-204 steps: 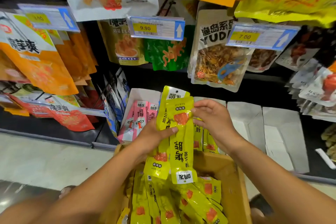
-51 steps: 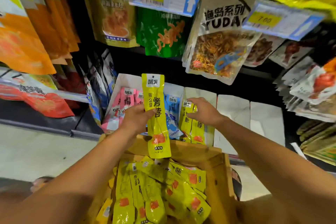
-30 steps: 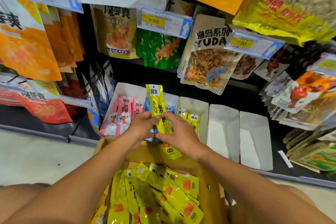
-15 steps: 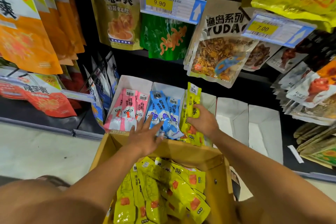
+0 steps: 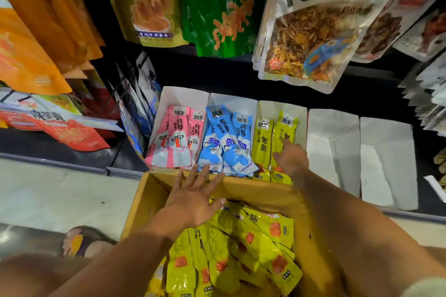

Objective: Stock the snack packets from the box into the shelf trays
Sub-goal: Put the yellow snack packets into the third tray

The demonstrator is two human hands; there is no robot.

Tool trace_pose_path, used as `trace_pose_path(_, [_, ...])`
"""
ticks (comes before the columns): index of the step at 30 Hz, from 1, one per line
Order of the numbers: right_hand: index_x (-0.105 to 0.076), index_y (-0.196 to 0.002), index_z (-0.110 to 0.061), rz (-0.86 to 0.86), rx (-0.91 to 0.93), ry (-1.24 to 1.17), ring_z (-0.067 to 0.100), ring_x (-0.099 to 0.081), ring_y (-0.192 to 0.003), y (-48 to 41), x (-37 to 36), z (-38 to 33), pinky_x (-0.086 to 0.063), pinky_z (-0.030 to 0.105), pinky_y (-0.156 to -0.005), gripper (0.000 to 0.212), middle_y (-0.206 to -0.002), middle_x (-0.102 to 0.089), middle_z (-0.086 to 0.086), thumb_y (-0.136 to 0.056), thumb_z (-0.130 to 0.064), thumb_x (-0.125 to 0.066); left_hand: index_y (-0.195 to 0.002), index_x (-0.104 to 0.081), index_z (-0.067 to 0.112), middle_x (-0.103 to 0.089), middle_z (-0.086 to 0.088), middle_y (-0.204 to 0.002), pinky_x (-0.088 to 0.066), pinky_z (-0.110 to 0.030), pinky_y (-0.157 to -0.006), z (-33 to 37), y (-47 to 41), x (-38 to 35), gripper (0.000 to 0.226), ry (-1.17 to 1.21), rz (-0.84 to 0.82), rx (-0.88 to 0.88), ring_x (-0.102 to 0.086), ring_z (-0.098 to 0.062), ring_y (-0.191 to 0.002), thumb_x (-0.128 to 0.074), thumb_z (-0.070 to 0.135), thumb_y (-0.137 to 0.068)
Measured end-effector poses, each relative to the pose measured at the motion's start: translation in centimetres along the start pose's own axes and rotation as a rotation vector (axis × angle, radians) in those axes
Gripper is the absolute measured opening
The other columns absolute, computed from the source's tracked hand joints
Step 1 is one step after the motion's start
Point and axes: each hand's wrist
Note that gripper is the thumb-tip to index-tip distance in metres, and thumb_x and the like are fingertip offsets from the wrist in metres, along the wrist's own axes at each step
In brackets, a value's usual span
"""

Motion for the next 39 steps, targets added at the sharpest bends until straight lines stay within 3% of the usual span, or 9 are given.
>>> trace_pose_path(11, [-0.042,-0.147,-0.023,-0.068,-0.008,0.143,0.042,-0.052,-0.114,-3.2,-4.5,2.3,-0.049,0.045,-0.090,0.055,-0.121,-0.058,0.022,-0.093,-0.030,-0.051,-0.149,0.031,0.054,0.039,0.010,-0.160,0.019,-0.053,-0.123,-0.2,0.0,0.2,0.070,-0.019,-0.027,-0.017,0.036,-0.024,-0.149,-0.011,0.076,-0.098])
trace_pose_path(24, [-0.028,-0.153,-0.026,-0.162,-0.023,0.080,0.042,-0.041,-0.133,-3.1,-4.6,2.0,-0.042,0.053,-0.106,0.071,-0.147,-0.036,0.021,-0.094,-0.045,-0.063,-0.150,0.030,0.054,0.037,0.009,-0.159,0.018,-0.053,-0.123,-0.1,0.0,0.7,0.069,-0.015,-0.048,-0.015,0.034,-0.024,-0.149,-0.012,0.075,-0.099])
trace_pose_path(31, [-0.037,-0.150,-0.018,-0.154,-0.011,0.043,0.038,-0.043,-0.133,-1.7,-3.3,2.1,-0.041,0.047,-0.110,0.074,-0.146,-0.040,0.018,-0.089,-0.041,-0.072,-0.155,0.023,0.050,0.030,0.008,-0.164,0.012,-0.055,-0.125,0.1,0.0,1.0,0.069,-0.015,-0.049,-0.005,0.029,-0.025,-0.153,-0.015,0.072,-0.101])
trace_pose_path(39, [-0.040,-0.148,-0.016,-0.140,0.094,0.022,0.038,-0.047,-0.129,2.0,0.5,1.1,-0.049,0.047,-0.103,0.070,-0.144,-0.041,0.017,-0.090,-0.044,-0.066,-0.162,0.005,0.044,0.019,0.008,-0.170,0.002,-0.054,-0.127,-0.1,1.2,1.5,0.070,0.039,-0.015,-0.039,0.020,-0.024,-0.157,-0.023,0.068,-0.102])
Point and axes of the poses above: each hand's wrist, its own y-axis away from the middle knuckle, its own x-axis out of the back of the hand, z = x × y
